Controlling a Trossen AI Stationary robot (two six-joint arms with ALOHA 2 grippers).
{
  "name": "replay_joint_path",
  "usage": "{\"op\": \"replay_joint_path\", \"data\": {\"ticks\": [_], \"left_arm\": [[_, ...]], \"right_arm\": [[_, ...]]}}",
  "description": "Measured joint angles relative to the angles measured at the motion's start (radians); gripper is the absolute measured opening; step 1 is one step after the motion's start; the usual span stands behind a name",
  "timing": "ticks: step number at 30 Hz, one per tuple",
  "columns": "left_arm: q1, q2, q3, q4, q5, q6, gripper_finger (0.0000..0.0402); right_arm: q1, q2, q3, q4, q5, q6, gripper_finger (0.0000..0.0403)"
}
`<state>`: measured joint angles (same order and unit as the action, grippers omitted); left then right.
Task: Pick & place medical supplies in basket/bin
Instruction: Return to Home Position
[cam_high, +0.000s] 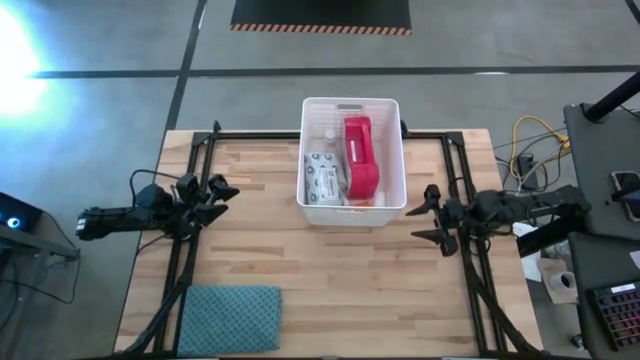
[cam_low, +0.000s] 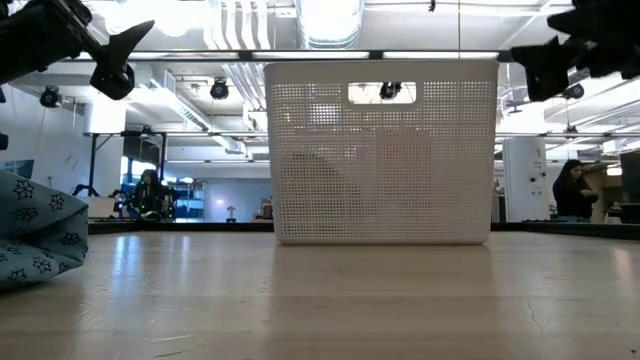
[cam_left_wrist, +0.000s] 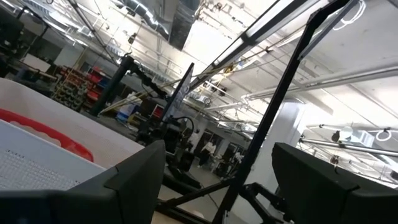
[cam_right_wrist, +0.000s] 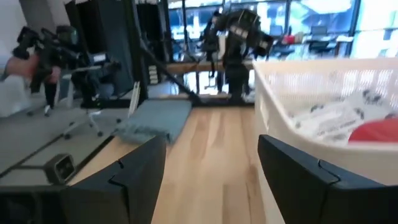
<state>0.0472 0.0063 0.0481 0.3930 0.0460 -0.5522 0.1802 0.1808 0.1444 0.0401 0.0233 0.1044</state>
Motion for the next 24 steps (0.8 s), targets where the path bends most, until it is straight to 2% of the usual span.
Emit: {"op": "replay_joint_path", "data": {"ticks": [4, 9, 13, 18, 24], "left_arm": [[0.000, 0.010, -0.001, -0.007, 0.000, 0.000, 0.0274], [0.000, 0.042, -0.003, -0.013, 0.000, 0.000, 0.0274], [0.000, 0.074, -0.004, -0.015, 0.000, 0.000, 0.0274], [0.006, 0.079, -0.021, -0.016, 0.001, 0.000, 0.0274], [0.060, 0.006, -0.037, -0.067, 0.006, 0.000, 0.0274]], "right_arm": [[0.000, -0.035, -0.002, -0.107, -0.029, 0.105, 0.0247], [0.000, -0.032, -0.003, -0.148, -0.043, 0.502, 0.0247], [0.000, -0.026, -0.003, -0.149, -0.042, 0.687, 0.0247], [-0.004, -0.057, -0.020, -0.139, -0.043, 0.779, 0.0247], [-0.104, -0.167, -0.082, -0.139, -0.048, 0.778, 0.0247]]}}
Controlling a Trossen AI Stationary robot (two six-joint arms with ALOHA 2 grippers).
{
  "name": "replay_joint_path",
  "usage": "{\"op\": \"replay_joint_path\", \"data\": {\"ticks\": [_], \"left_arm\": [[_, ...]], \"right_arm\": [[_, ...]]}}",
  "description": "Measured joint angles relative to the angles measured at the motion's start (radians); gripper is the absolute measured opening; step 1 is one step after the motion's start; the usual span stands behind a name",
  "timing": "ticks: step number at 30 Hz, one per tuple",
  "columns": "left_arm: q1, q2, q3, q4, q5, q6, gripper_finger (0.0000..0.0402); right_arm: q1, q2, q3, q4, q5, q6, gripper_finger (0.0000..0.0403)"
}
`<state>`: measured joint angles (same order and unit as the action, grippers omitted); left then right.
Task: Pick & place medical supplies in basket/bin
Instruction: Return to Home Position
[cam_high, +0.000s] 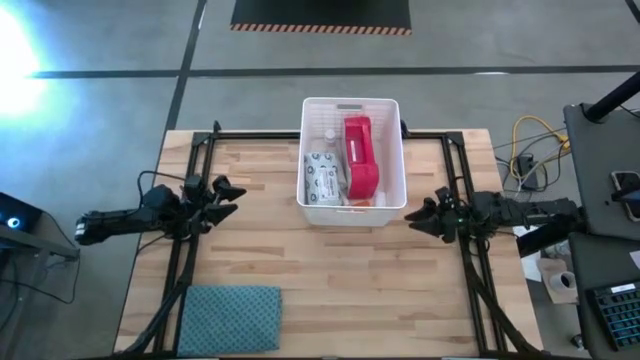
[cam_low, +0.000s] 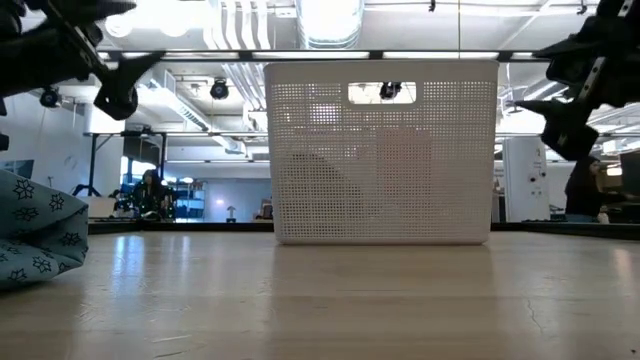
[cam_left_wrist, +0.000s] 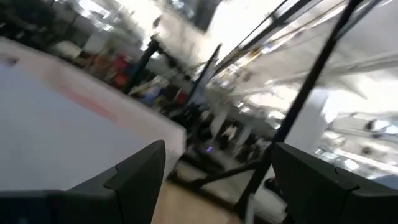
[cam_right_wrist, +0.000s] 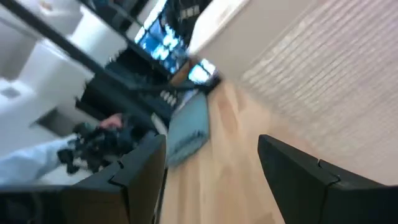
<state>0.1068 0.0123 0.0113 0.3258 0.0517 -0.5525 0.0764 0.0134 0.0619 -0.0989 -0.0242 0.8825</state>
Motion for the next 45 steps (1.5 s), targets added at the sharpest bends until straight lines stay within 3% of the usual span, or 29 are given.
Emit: {"op": "replay_joint_path", "data": {"ticks": [6, 24, 45], "left_arm": [[0.040, -0.009, -0.001, -0.023, -0.002, 0.000, 0.0274], [0.023, -0.005, -0.001, -0.056, -0.002, 0.000, 0.0274], [0.023, 0.249, -0.001, -0.072, -0.002, 0.000, 0.0274]], "right_arm": [[-0.090, -0.013, -0.037, 0.068, 0.006, -0.003, 0.0247], [-0.099, -0.013, -0.053, 0.108, 0.024, -0.003, 0.0247], [-0.099, 0.012, -0.053, 0.106, 0.024, -0.003, 0.0247]]}}
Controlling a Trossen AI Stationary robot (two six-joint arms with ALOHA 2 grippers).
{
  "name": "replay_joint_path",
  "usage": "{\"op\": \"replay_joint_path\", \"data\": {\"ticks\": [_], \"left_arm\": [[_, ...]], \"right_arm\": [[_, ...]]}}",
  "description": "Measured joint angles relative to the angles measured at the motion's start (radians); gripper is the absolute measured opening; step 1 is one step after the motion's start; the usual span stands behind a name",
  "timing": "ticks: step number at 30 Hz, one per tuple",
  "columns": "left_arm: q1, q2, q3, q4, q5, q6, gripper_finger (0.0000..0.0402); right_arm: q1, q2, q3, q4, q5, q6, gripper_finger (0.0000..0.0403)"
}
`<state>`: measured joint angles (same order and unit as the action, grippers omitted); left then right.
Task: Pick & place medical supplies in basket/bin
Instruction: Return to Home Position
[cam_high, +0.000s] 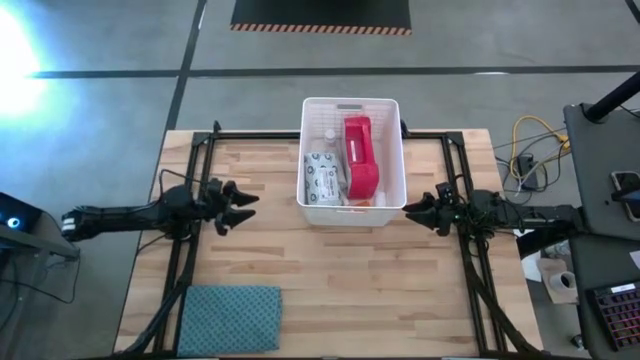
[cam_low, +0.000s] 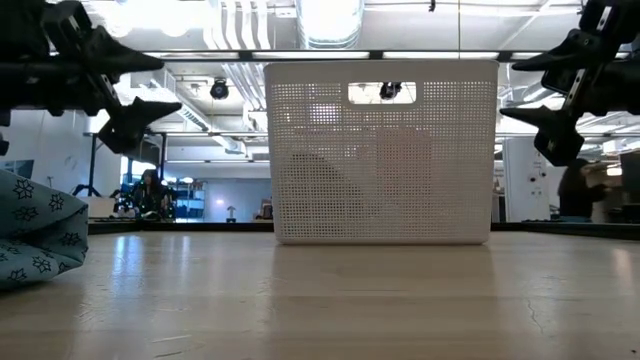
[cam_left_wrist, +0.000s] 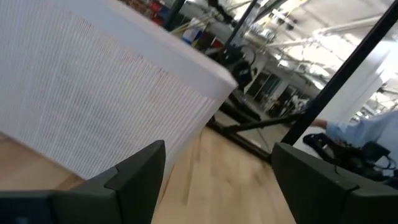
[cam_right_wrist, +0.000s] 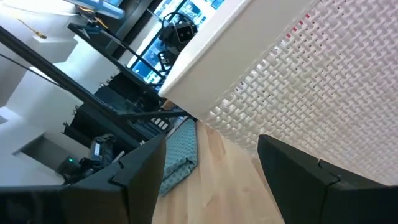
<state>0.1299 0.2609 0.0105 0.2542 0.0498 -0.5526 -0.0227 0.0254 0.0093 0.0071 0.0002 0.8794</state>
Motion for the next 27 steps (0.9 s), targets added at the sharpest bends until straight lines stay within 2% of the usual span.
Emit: {"op": "replay_joint_path", "data": {"ticks": [27], "left_arm": [[0.000, 0.239, 0.000, -0.001, 0.000, 0.000, 0.0274]], "right_arm": [[0.000, 0.003, 0.000, 0.000, 0.000, 0.000, 0.0247]]}}
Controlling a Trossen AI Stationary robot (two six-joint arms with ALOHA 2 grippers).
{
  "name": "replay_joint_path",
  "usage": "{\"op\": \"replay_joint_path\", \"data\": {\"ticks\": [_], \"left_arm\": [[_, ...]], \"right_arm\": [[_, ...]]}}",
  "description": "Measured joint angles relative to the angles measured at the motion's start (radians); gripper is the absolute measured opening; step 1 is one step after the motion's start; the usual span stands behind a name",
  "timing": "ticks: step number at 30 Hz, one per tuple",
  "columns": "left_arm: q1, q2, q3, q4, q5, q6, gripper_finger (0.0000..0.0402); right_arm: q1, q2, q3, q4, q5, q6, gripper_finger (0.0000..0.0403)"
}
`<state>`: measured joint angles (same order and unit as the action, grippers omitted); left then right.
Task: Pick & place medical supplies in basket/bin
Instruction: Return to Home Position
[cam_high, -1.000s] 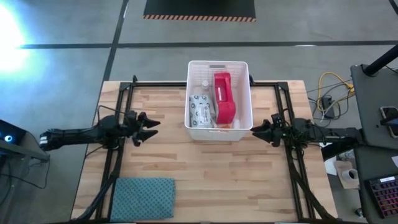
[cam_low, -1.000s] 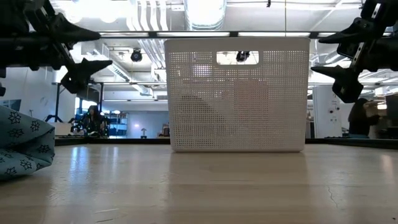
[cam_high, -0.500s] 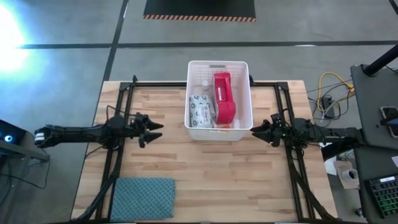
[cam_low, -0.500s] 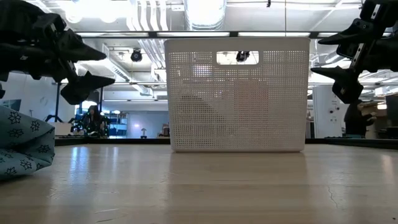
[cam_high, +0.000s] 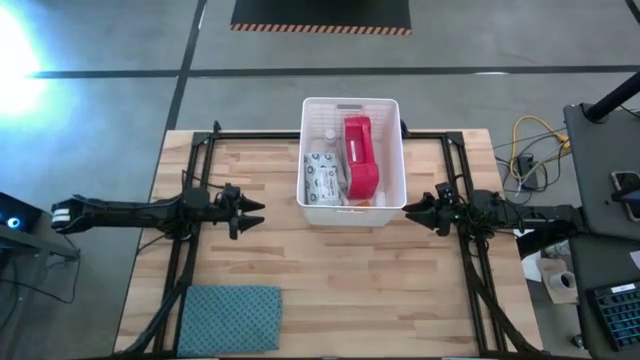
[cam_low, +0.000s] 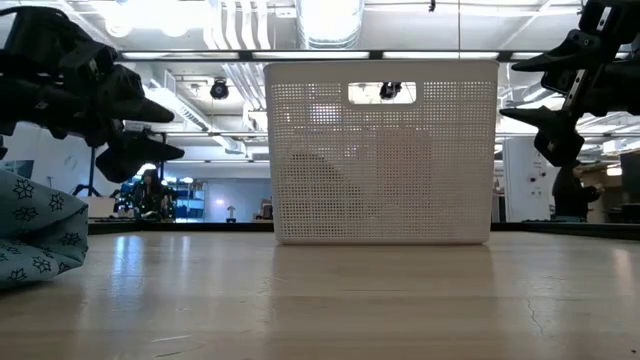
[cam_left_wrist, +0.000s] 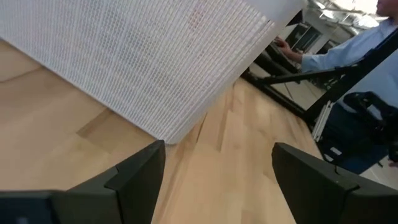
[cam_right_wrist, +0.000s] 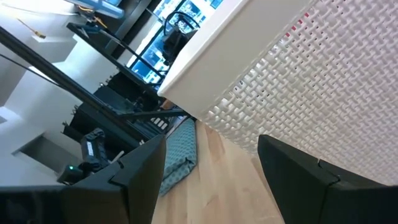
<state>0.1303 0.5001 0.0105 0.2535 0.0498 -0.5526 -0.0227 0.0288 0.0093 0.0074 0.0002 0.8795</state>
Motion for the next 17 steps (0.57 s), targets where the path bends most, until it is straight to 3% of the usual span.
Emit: {"op": "replay_joint_path", "data": {"ticks": [17], "left_arm": [[0.000, 0.030, 0.000, 0.001, 0.000, 0.000, 0.0274]], "right_arm": [[0.000, 0.000, 0.000, 0.000, 0.000, 0.000, 0.0247]]}}
